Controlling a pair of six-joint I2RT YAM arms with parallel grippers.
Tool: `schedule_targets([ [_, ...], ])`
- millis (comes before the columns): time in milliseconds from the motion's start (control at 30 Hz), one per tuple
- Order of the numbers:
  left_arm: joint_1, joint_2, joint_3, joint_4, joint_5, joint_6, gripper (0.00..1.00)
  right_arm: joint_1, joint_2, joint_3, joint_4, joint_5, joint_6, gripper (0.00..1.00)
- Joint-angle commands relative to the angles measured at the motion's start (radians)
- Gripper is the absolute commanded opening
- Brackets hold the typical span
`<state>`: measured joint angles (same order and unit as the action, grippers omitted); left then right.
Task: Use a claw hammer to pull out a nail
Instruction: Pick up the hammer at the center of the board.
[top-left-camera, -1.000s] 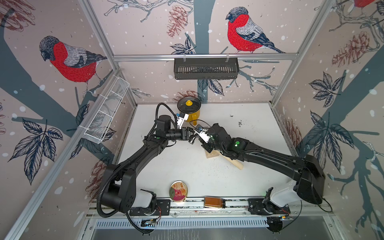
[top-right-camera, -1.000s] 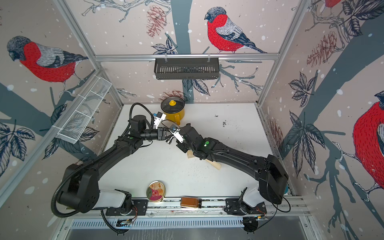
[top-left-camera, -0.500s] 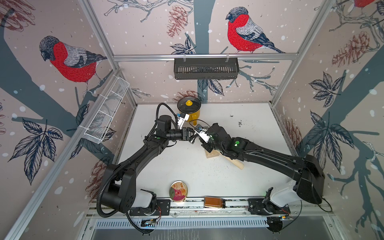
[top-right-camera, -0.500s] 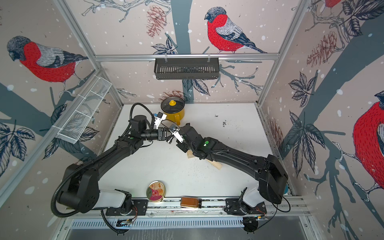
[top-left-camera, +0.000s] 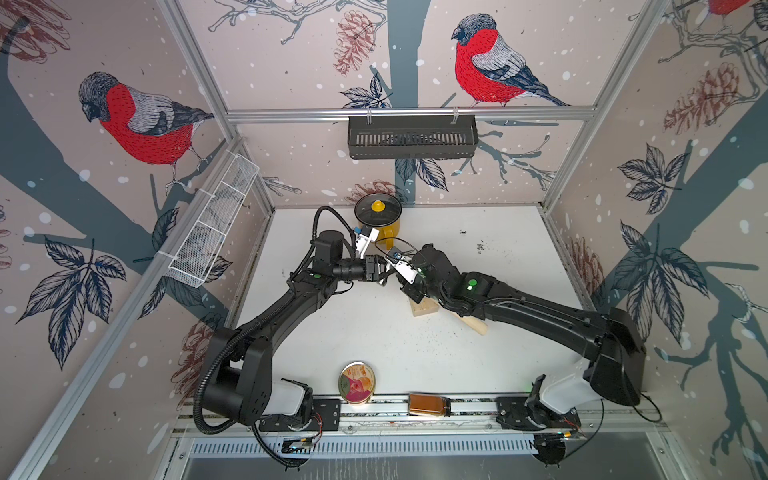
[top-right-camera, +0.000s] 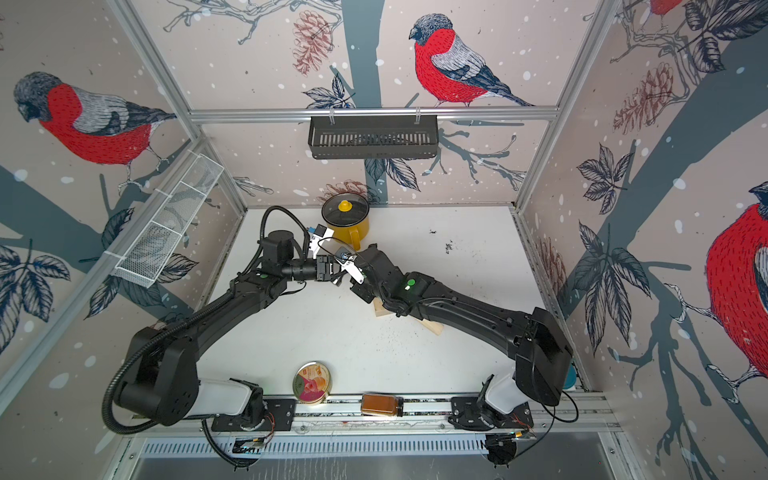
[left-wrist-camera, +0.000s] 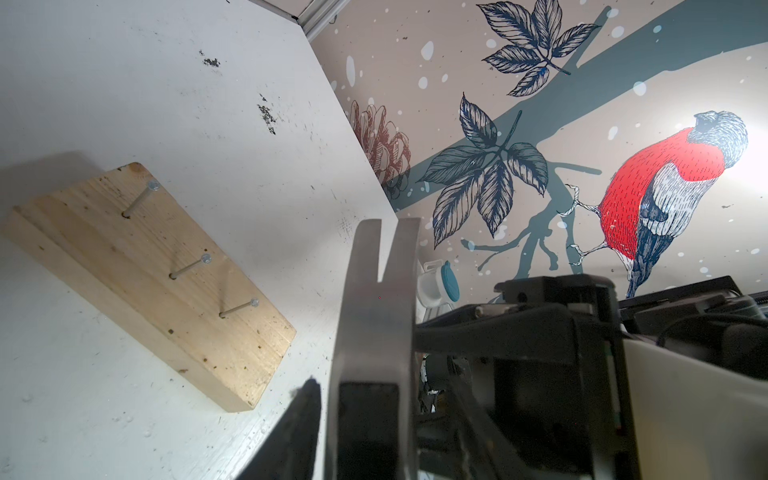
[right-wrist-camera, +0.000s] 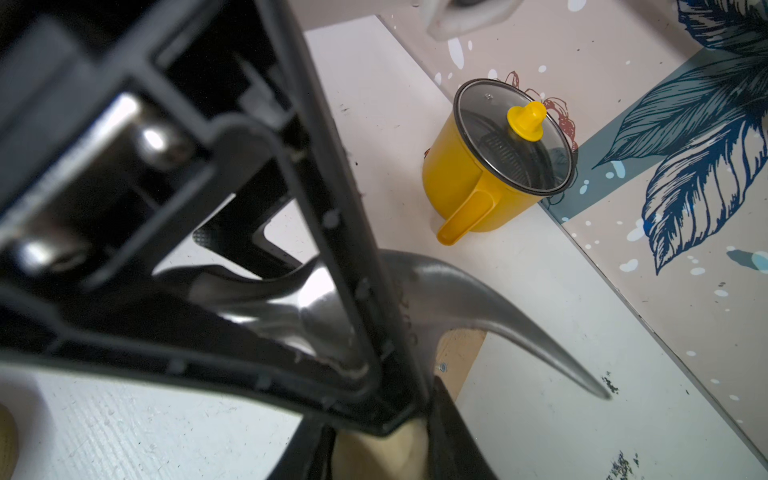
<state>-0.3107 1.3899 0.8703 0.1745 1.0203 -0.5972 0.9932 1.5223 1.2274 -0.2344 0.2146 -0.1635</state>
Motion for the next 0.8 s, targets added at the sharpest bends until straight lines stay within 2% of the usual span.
schedule_targets([
  [0,-0.001,-0.001,0.006,0.032,0.026,0.006,0.48,0.002,0.008,0.024,0.066,0.016,-0.019,0.01],
  [567,-0.001,0.002,0.009,0.022,0.026,0.011,0.29,0.01,0.024,0.045,0.054,0.025,-0.033,0.01],
  [767,-0.002,0.001,0.008,0.023,0.026,0.008,0.19,0.01,0.028,0.045,0.053,0.032,-0.037,0.01],
])
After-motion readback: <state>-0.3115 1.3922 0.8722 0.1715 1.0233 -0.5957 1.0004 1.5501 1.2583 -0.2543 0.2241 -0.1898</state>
